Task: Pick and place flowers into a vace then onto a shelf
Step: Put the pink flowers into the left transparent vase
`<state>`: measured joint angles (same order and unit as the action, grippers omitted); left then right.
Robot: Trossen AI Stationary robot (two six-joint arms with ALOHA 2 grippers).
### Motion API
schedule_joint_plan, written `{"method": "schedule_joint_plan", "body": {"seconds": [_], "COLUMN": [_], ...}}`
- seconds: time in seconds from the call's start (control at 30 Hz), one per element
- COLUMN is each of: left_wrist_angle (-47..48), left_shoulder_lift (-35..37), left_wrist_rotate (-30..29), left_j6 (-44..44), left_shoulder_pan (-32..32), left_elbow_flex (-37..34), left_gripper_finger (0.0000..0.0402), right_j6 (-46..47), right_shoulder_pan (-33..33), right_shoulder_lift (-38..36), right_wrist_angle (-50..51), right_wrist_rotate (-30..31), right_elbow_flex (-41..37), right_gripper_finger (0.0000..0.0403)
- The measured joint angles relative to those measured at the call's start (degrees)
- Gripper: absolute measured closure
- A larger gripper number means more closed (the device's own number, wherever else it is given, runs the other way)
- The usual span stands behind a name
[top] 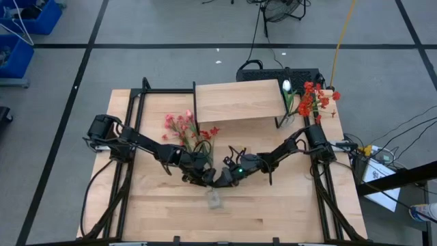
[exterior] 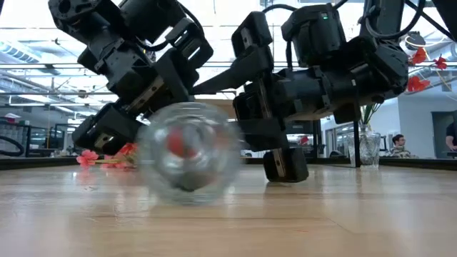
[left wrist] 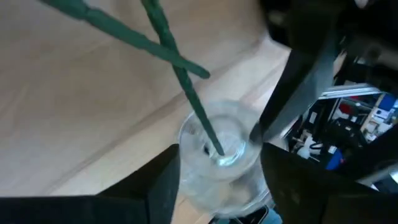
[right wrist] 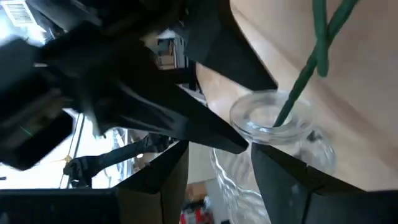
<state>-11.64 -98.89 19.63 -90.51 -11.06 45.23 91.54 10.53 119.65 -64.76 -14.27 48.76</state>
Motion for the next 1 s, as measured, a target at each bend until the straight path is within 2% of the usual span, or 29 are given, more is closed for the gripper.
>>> {"method": "schedule_joint_plan", "body": {"seconds": [0.13, 0.23, 0.33, 0.6, 0.73, 0.8, 1.0], "left_wrist_angle": [1.3, 3.4, 3.5, 1.5, 0.3, -0.8, -2.5], "left_shoulder_lift": [0.1, 0.0, 0.0, -0.1, -0.2, -0.2, -0.3], "left_wrist_rotate": [0.9, 1.3, 1.4, -2.0, -5.2, -4.7, -4.8], "left_j6": [0.0, 0.0, 0.8, 0.2, 0.3, 0.4, 1.1], "left_shoulder_pan": [-0.3, -0.5, -0.5, -0.1, 0.9, 1.7, 3.1], "left_elbow_flex": [0.1, 0.2, 0.2, 0.1, 0.1, 0.1, 0.0], "left_gripper_finger": [0.0199, 0.0198, 0.0193, 0.0213, 0.0219, 0.0219, 0.0211], "right_j6": [-0.9, 0.9, -1.5, 5.3, 4.6, 4.1, -2.0], "right_shoulder_pan": [-0.1, -0.4, -0.5, -0.3, 0.1, 0.0, -0.5], "right_shoulder_lift": [-2.0, -3.4, -3.7, -4.4, -4.4, -4.5, -4.2], "right_wrist_angle": [-1.5, -2.4, -1.5, 0.3, 3.9, 6.2, 8.0], "right_wrist_rotate": [2.1, 2.3, 2.9, -0.6, -1.1, -2.5, -1.9], "right_elbow_flex": [-1.6, -2.9, -4.1, -7.4, -6.6, -5.6, -3.2], "right_gripper_finger": [0.0244, 0.0249, 0.0252, 0.0253, 0.0253, 0.0253, 0.0253]}}
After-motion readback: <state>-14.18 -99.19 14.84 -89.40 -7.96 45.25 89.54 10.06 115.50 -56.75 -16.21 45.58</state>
